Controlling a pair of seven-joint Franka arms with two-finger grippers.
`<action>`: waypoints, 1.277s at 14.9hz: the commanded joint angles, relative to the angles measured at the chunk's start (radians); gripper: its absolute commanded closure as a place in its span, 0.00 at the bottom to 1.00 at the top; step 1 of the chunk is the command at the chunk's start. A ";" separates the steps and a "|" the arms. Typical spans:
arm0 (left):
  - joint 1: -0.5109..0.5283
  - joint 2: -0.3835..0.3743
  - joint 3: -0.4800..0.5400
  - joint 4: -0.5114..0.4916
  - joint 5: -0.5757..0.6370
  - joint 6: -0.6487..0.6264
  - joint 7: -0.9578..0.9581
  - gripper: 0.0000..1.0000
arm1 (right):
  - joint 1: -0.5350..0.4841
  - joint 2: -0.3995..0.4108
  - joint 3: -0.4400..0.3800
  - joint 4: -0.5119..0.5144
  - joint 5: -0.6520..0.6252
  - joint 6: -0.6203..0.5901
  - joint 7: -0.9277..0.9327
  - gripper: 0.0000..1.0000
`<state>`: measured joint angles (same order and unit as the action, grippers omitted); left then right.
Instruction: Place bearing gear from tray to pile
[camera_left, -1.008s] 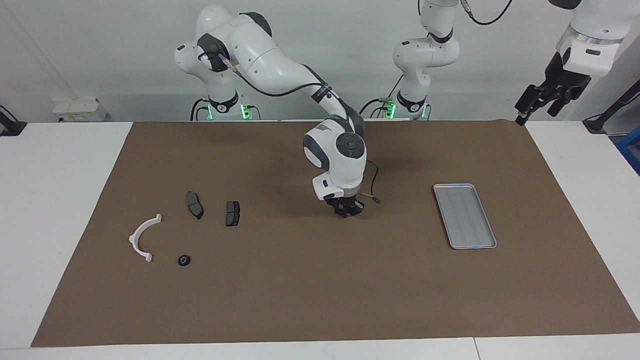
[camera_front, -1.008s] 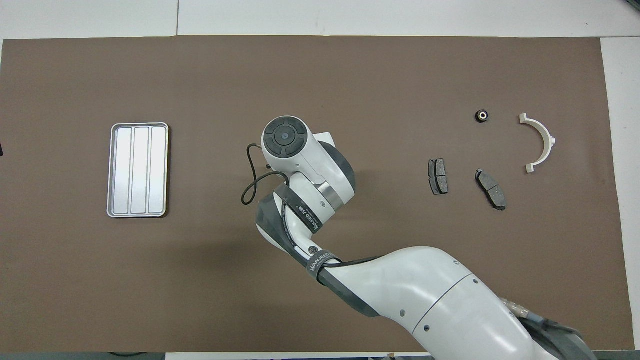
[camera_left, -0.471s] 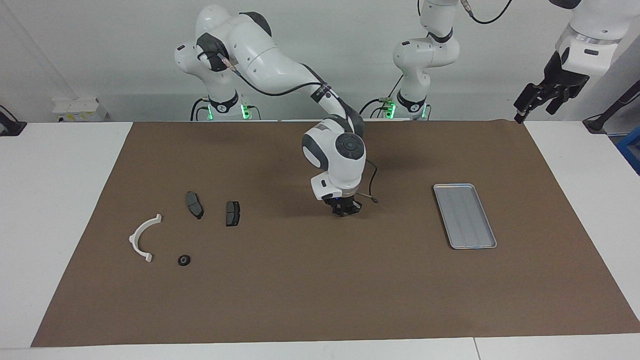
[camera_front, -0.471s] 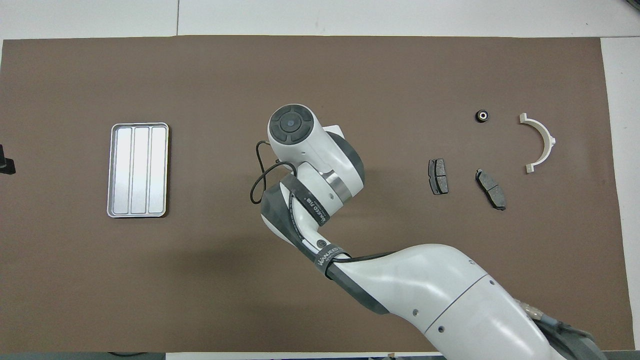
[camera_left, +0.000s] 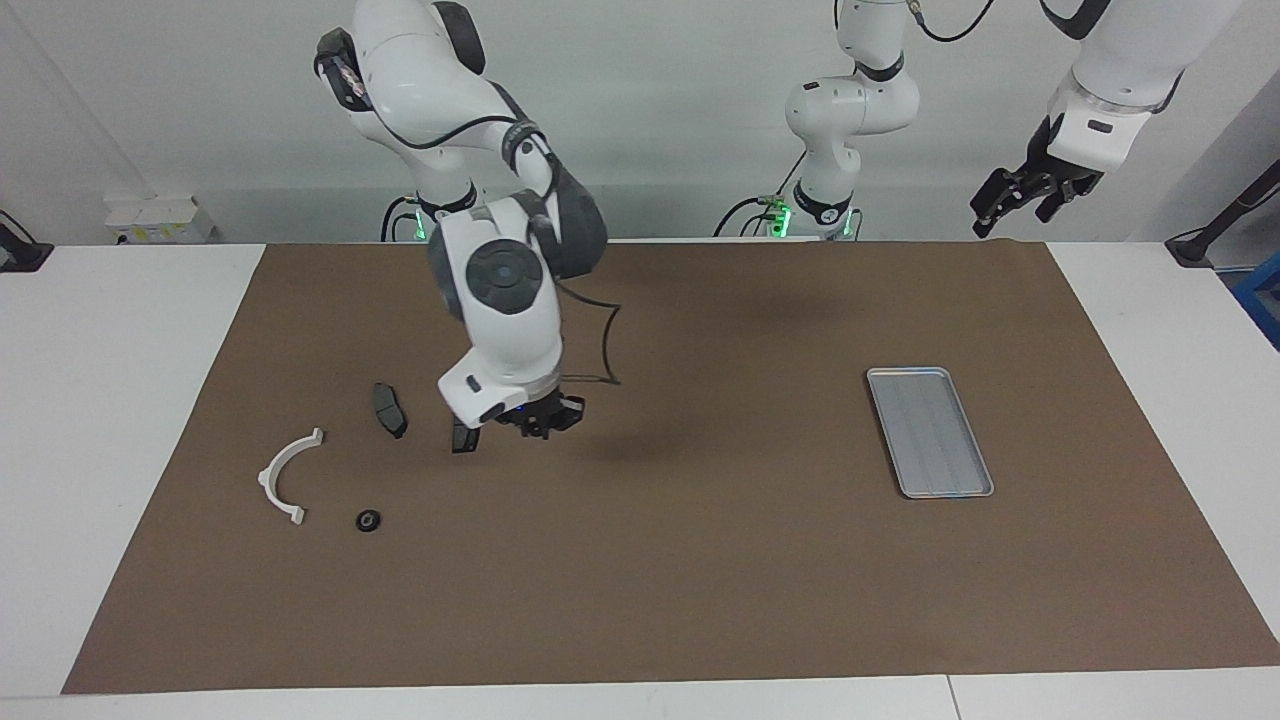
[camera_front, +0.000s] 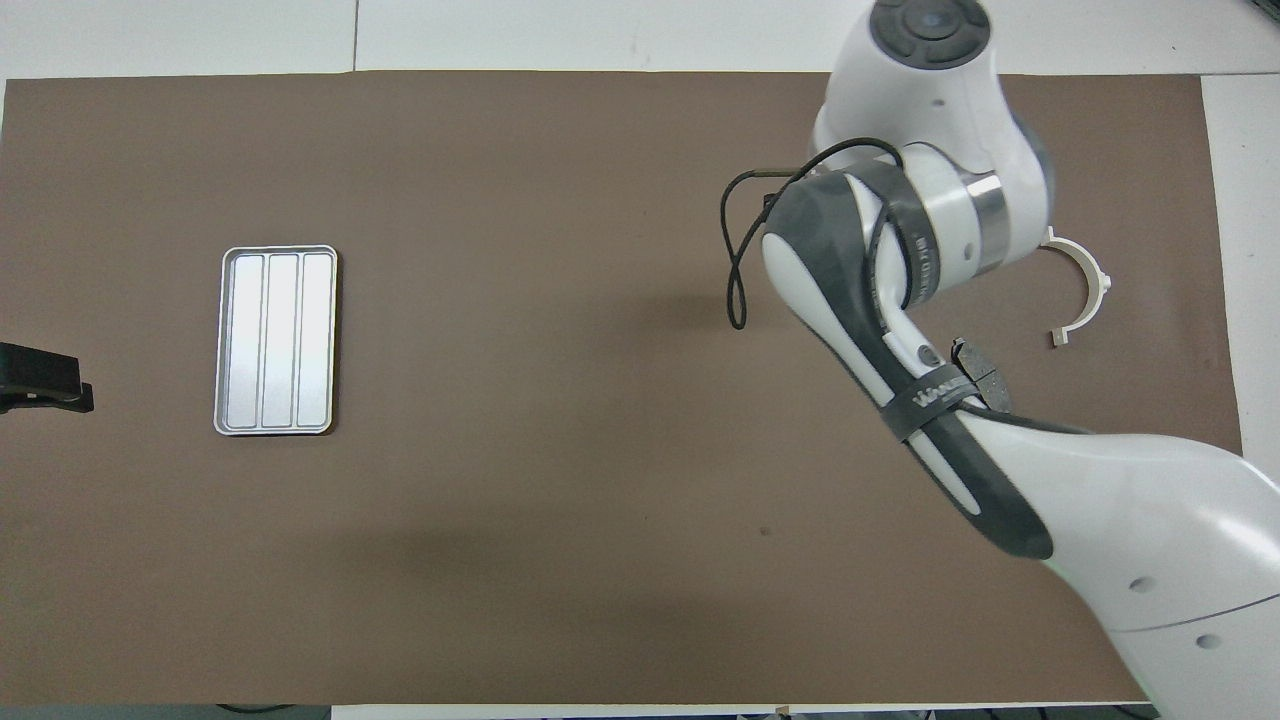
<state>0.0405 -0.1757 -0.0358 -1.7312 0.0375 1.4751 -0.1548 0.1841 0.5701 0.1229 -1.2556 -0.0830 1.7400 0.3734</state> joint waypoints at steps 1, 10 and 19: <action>-0.030 -0.013 0.019 -0.027 -0.010 0.013 -0.023 0.00 | -0.087 -0.035 0.015 -0.164 -0.027 0.189 -0.173 1.00; -0.039 -0.039 0.034 -0.062 -0.010 0.053 -0.028 0.00 | -0.199 -0.015 0.014 -0.393 -0.096 0.576 -0.289 1.00; -0.030 -0.050 0.039 -0.077 -0.011 0.036 -0.009 0.00 | -0.219 0.001 0.014 -0.427 -0.095 0.624 -0.271 0.01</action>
<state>0.0060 -0.1858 -0.0007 -1.7663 0.0371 1.4989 -0.1700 -0.0155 0.5767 0.1249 -1.6595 -0.1605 2.3557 0.0952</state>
